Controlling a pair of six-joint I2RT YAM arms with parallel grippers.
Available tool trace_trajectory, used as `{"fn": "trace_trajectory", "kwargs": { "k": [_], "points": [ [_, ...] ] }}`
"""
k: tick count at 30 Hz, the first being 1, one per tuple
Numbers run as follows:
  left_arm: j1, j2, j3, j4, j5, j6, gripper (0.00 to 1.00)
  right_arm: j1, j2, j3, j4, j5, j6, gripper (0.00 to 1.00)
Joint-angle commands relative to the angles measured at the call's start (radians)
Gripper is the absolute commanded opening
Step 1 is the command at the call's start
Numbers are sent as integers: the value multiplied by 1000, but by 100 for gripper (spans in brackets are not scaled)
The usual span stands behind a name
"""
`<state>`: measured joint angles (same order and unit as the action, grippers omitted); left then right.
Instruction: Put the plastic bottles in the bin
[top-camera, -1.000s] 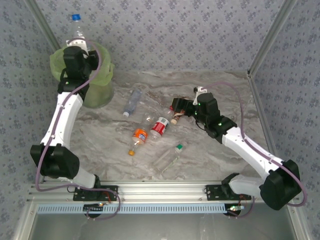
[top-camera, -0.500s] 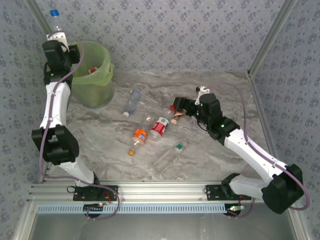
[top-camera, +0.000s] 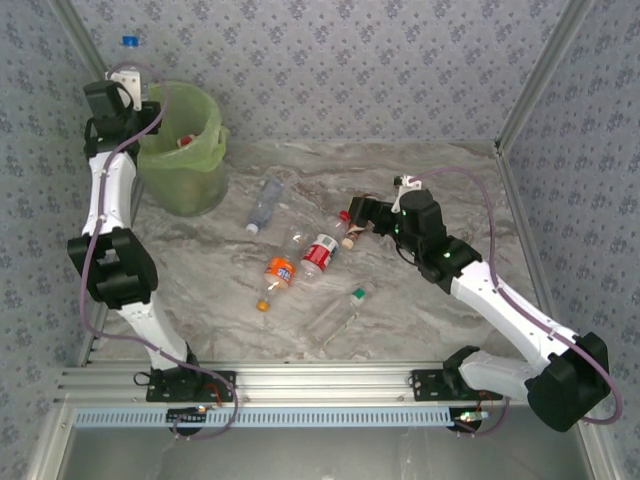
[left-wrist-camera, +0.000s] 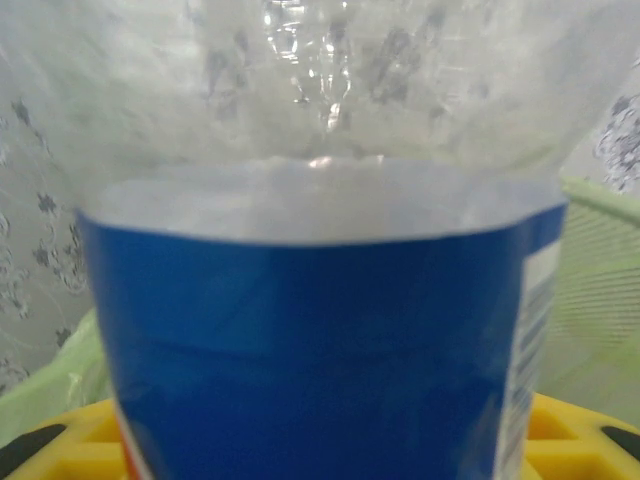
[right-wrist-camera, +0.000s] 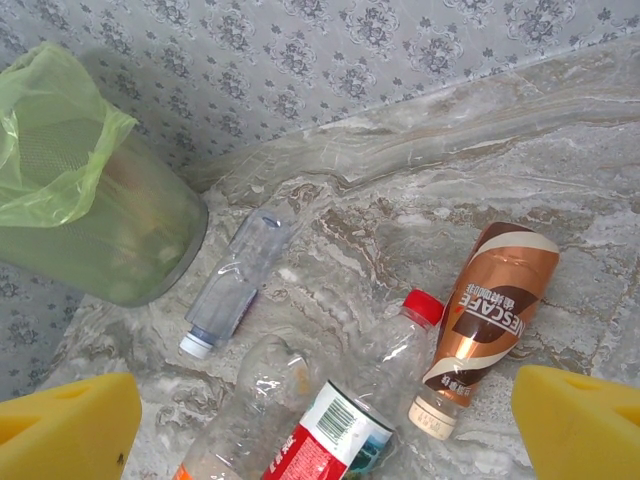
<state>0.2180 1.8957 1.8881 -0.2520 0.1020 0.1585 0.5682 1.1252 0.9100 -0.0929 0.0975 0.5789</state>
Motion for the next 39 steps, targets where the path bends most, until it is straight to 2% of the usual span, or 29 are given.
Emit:
{"fn": "trace_trajectory", "kwargs": {
  "k": [1, 8, 20, 32, 35, 39],
  "points": [
    [19, 19, 21, -31, 32, -8, 53, 7, -24, -10, -26, 33, 7, 97],
    [19, 12, 22, -73, 35, -4, 63, 6, -21, -6, -36, 49, 7, 97],
    [17, -17, 57, -128, 58, -87, 79, 7, -2, 3, -30, 41, 8, 97],
    [0, -110, 56, -113, 81, -360, 99, 8, 5, 2, -46, 71, 17, 99],
    [-30, -150, 47, -116, 73, -389, 99, 8, 5, -6, -45, 91, 24, 99],
    [-94, -225, 3, -115, -11, -438, 99, 6, 7, -22, -25, 96, 29, 99]
  ]
}}
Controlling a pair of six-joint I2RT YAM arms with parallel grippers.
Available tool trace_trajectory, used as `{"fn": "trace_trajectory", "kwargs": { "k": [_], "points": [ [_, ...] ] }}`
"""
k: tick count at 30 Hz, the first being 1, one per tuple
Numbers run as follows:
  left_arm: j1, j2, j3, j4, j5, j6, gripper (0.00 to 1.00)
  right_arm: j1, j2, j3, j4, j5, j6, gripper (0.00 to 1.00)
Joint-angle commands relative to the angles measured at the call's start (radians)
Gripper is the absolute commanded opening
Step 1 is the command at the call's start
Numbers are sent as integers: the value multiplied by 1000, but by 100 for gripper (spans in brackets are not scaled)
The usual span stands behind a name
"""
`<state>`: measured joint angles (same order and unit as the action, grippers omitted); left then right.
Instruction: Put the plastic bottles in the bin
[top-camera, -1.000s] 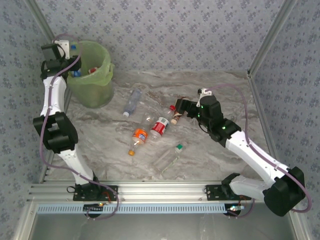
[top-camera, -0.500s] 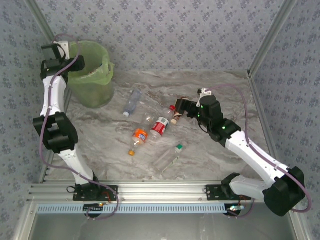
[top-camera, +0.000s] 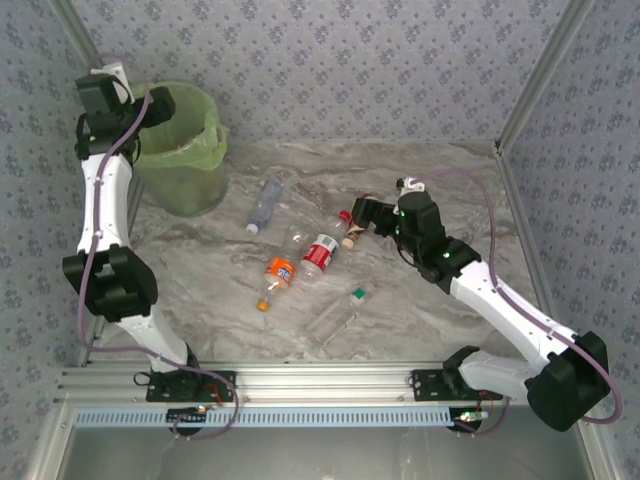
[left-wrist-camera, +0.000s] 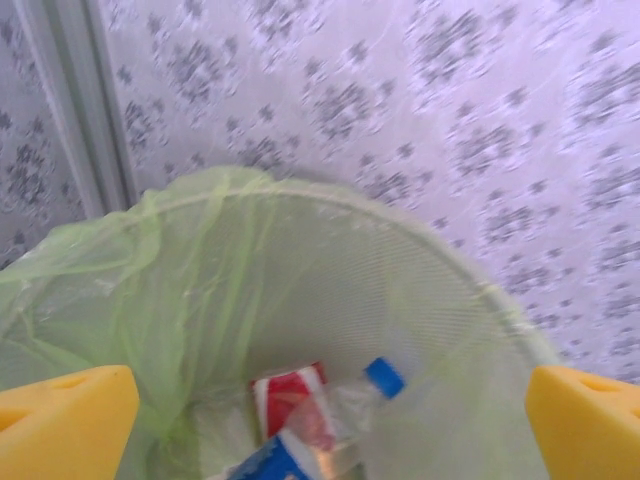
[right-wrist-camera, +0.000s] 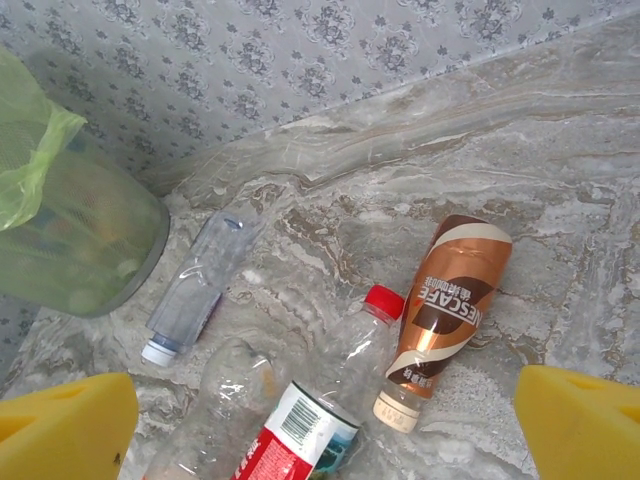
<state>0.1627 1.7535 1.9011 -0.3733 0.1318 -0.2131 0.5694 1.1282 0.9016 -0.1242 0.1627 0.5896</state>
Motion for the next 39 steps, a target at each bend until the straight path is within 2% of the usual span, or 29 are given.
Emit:
{"fn": "trace_trajectory", "kwargs": {
  "k": [1, 5, 12, 18, 23, 26, 29, 33, 36, 39],
  "points": [
    [-53, -109, -45, 26, -55, -93, 99, 5, 5, -18, 11, 32, 18, 99],
    [-114, -217, -191, 107, -108, -164, 99, 4, 13, -18, 18, 25, 15, 99],
    [-222, -380, -388, 118, -183, -206, 99, -3, 20, -21, 23, 20, -9, 99],
    [-243, -480, -507, 74, -124, -279, 99, -4, 39, -52, 109, 7, -45, 99],
    [-244, -502, -608, 49, -93, -361, 99, -4, 66, -50, 145, -4, -47, 99],
    [-248, -494, -624, -2, -45, -329, 99, -4, 82, -33, 140, -18, -45, 99],
    [-248, -504, -626, -85, -69, -300, 99, -2, 87, -24, 124, -18, -45, 99],
    [-264, -540, -693, -92, -20, -321, 99, -3, 92, -33, 131, -6, -41, 99],
    [-347, -535, -717, -112, -37, -272, 99, -2, 106, -32, 137, -5, -31, 99],
    [-443, -485, -697, -163, -142, -206, 99, -2, 121, -20, 141, -13, -28, 99]
  ]
}}
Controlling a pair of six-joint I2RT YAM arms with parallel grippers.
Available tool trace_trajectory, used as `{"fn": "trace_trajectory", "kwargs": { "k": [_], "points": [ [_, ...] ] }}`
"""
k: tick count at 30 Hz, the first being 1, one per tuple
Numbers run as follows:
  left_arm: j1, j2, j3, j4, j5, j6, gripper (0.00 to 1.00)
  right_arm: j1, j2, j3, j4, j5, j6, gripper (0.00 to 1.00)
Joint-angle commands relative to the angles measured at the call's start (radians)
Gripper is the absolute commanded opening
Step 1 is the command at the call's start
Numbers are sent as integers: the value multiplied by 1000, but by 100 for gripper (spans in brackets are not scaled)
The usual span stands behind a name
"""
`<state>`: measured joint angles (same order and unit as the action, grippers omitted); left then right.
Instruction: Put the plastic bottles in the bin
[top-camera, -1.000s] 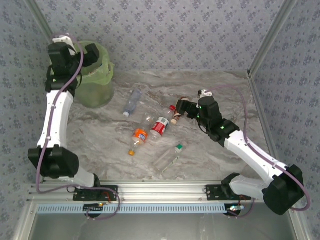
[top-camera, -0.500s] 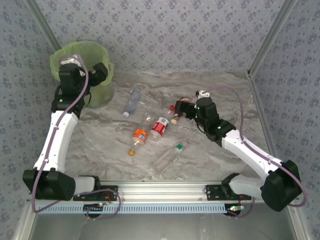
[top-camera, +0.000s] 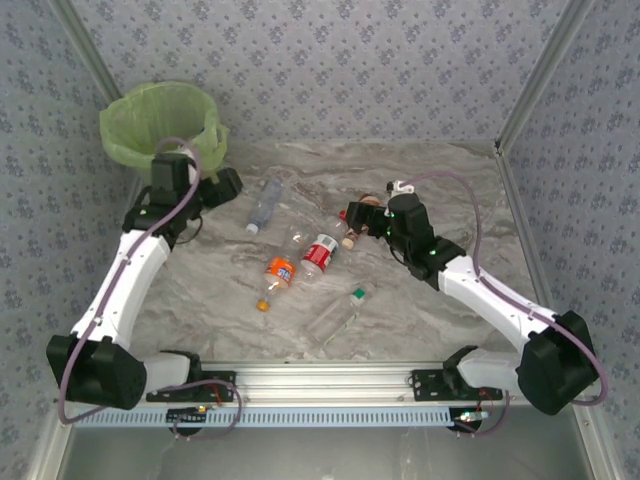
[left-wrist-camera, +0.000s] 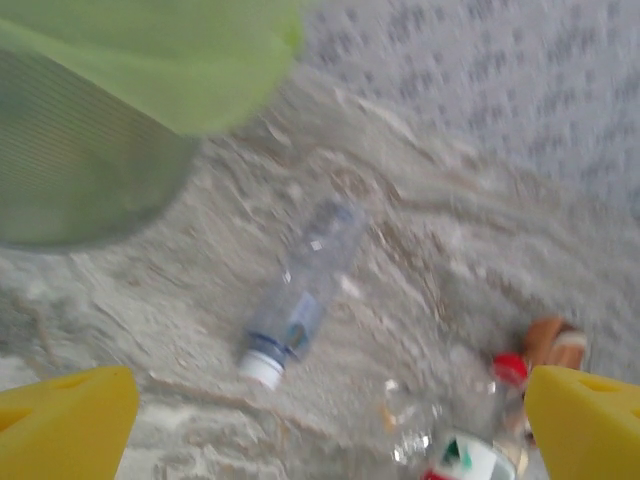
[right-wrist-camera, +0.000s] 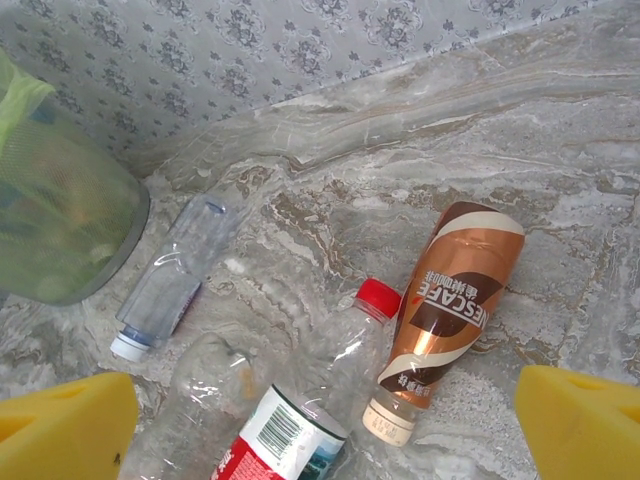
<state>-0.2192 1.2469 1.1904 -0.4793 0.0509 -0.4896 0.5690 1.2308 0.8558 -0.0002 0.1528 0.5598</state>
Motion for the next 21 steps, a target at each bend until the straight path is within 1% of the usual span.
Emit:
{"fn": "trace_trajectory", "kwargs": {
  "k": [1, 3, 5, 8, 12, 13, 16, 19, 21],
  "points": [
    [-95, 51, 31, -79, -115, 90, 99, -2, 23, 31, 17, -5, 2, 99],
    [-149, 116, 73, -116, -196, 123, 99, -2, 28, 37, 15, -9, -1, 99],
    [-184, 191, 116, -130, -227, 144, 99, -2, 26, 40, 13, -9, -3, 99],
    [-190, 308, 173, -135, -209, 157, 99, -1, 17, 38, 6, -4, -4, 99],
    [-183, 466, 291, -192, -191, 208, 99, 0, -9, 27, -12, 15, -3, 99],
    [-177, 501, 317, -224, -162, 226, 99, 1, -18, 25, -16, 20, -2, 99],
    [-160, 580, 386, -256, -85, 275, 99, 3, -40, 10, -26, 37, -3, 99],
    [-150, 650, 457, -289, -93, 328, 99, 2, -51, 5, -32, 46, 0, 99],
    [-128, 685, 474, -266, -82, 333, 99, 3, -53, 5, -30, 47, 1, 99]
  ]
}}
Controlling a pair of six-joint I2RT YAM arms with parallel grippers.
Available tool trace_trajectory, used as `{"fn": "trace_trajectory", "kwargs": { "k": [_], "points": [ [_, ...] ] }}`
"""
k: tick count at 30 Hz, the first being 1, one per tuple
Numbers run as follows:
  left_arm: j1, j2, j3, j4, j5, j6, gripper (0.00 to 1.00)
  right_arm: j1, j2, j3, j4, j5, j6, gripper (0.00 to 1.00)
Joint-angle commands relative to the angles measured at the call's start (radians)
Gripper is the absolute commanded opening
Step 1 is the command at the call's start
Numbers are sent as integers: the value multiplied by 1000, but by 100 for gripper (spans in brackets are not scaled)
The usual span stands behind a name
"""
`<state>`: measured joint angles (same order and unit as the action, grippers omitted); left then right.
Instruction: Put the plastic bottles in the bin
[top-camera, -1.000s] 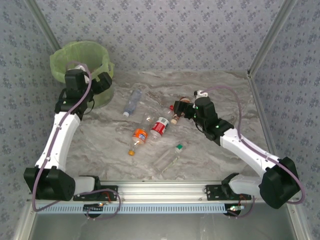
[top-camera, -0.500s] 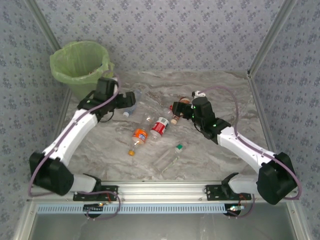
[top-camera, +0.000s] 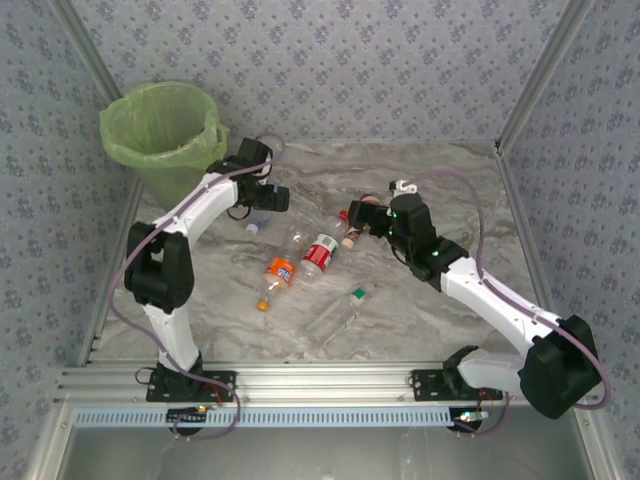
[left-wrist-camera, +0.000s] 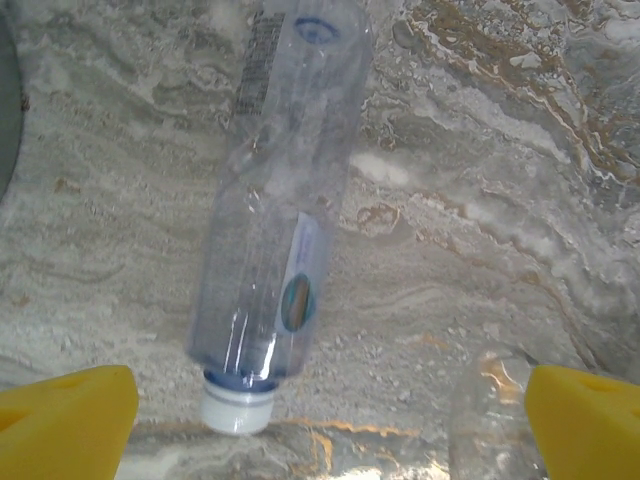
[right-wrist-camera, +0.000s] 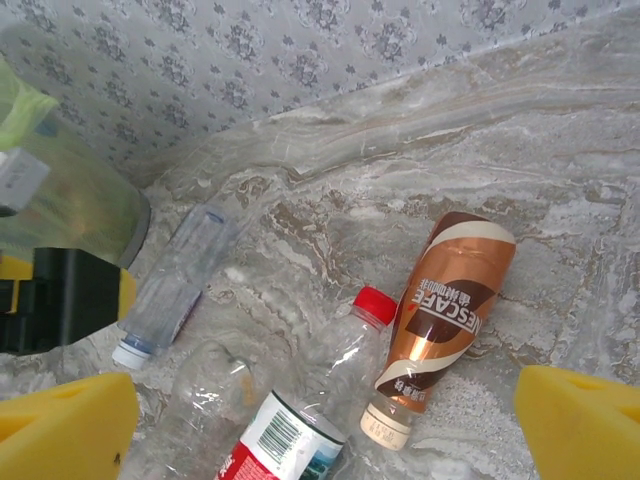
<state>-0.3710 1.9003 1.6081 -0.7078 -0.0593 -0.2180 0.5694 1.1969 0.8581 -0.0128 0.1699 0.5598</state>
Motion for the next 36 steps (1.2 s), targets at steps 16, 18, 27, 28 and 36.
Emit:
{"fn": "trace_trajectory", "kwargs": {
  "k": [16, 18, 27, 28, 36],
  "points": [
    [53, 360, 365, -159, 81, 198, 85, 22, -66, -20, 10, -7, -59, 99],
    [53, 374, 375, -158, 84, 203, 82, 22, -71, -22, 0, -2, -58, 99],
    [61, 455, 445, -162, 53, 222, 68, 26, -84, -20, -12, 6, -57, 99],
    [63, 463, 451, -165, 53, 225, 68, 26, -85, -20, -13, 7, -57, 99],
    [63, 517, 486, -179, 59, 242, 68, 26, -91, -20, -18, 13, -62, 99]
  ]
}}
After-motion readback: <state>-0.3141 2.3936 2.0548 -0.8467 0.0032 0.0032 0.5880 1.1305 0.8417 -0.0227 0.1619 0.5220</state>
